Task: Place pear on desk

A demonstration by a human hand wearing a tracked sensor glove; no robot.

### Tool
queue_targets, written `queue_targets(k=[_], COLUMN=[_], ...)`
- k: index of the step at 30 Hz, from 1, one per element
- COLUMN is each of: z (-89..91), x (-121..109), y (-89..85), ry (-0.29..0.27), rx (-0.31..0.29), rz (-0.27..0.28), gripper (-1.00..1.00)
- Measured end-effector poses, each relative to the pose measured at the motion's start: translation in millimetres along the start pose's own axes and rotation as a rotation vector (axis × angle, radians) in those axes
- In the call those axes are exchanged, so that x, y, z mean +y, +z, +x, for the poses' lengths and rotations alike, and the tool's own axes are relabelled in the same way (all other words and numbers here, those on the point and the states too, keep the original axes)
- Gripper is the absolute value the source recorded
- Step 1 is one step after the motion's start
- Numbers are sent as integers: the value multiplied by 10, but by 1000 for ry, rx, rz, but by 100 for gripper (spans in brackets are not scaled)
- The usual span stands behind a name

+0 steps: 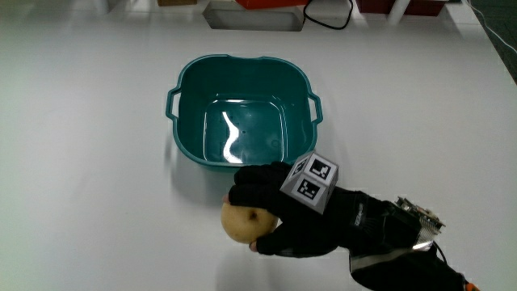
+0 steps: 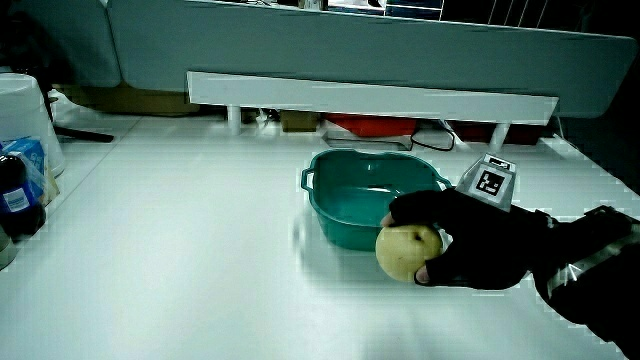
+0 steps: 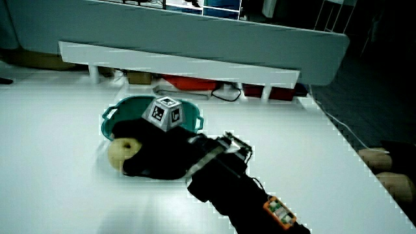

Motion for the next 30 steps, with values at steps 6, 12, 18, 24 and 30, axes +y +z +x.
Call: queue_targets(k=[6, 12, 18, 24, 30], z=[-18, -28, -6, -24, 21], x=[14, 20, 19, 32, 41], y=[-219, -361, -463, -543, -555], ry=[-6, -6, -16, -14, -20], rx=[-1, 0, 0, -22, -3], rz=[-63, -94, -117, -133, -136], gripper=[0, 0, 0, 0, 0])
